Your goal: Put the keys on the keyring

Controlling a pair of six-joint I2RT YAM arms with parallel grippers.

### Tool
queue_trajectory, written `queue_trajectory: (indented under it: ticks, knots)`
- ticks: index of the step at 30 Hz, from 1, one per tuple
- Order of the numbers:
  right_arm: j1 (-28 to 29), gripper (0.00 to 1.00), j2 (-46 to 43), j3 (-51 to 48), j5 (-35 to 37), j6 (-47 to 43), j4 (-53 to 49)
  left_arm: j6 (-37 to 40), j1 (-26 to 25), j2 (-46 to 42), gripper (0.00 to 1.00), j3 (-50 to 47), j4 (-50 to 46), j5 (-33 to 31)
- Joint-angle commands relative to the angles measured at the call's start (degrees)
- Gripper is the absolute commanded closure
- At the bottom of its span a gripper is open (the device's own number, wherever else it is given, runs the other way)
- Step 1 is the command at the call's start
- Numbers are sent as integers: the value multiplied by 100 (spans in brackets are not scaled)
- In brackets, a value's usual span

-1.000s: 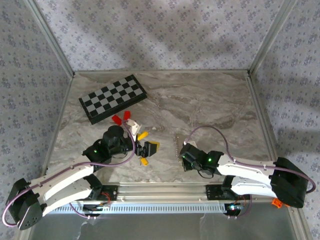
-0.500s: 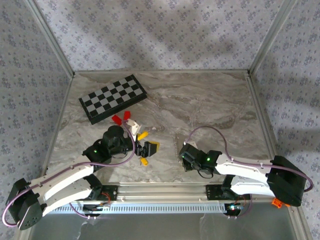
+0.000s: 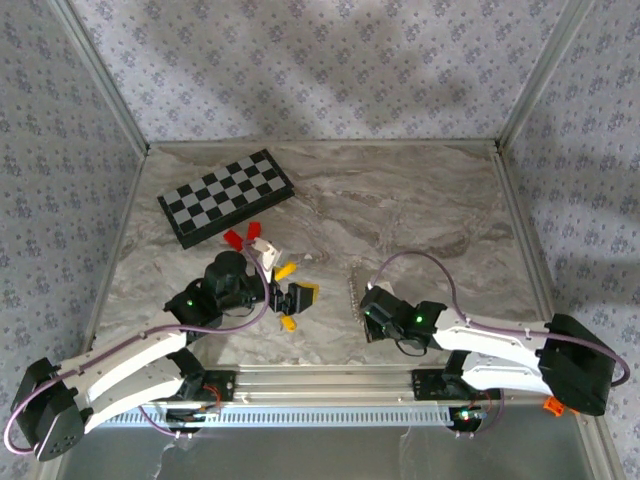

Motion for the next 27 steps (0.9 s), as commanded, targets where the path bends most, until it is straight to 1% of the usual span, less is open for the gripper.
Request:
queue_trajectory:
  ticks: [1, 4, 6, 7, 10, 14, 16, 23, 27]
  knots:
    - [-3, 96, -219, -93, 158, -99, -67, -31, 37, -121, 0, 81, 155, 35]
    - [52, 97, -377, -44, 186, -256, -99, 13, 33, -137, 0, 101, 101, 10]
    - [223, 98, -548, 76, 302, -384, -135, 76, 31, -172, 0, 134, 25, -10]
    - [338, 98, -637, 154, 354, -683, -139, 112, 33, -192, 0, 160, -6, -3]
    - [641, 99, -941, 396, 461, -1185, -65, 193, 38, -255, 0, 240, -77, 83]
    - [844, 100, -1245, 690, 390, -1898, -26, 255, 34, -361, 0, 346, -84, 305]
    - [878, 100, -1429, 811, 219, -2381, -25, 251, 35, -441, 2, 412, -84, 448]
    - [876, 100, -2053, 1385, -471, -3598, -114, 266, -13, -711, 6, 597, 5, 872]
    - [885, 100, -2249, 1689, -1014, -4123, -68, 273, -91, -714, 12, 672, 193, 1238]
